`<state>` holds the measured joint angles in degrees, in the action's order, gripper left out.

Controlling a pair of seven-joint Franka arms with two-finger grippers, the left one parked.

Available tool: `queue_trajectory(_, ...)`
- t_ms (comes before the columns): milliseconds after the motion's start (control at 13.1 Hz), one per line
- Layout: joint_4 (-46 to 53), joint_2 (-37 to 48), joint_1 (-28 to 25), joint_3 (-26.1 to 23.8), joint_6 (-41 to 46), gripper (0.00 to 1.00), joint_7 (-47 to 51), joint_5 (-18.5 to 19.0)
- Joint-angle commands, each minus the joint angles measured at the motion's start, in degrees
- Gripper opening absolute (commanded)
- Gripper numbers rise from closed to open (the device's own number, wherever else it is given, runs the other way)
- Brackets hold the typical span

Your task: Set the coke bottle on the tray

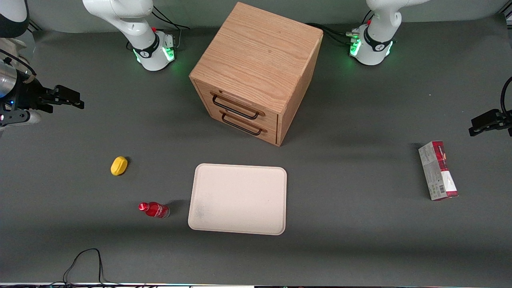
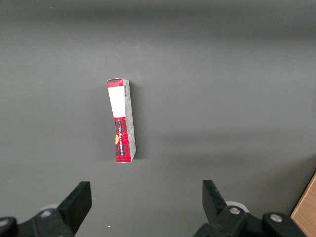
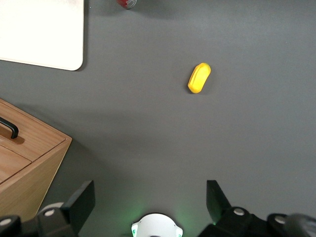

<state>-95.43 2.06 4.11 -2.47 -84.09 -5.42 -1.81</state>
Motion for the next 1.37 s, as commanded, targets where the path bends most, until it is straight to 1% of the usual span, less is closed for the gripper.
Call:
queue_trajectory(0, 2.0, -1.4, 0.5, 0.0, 1.7, 1.00, -1.5, 0.3)
queue_trajectory(1293, 2.4, -1.6, 0.5, 0.4, 1.9, 1.00, -3.0, 0.4)
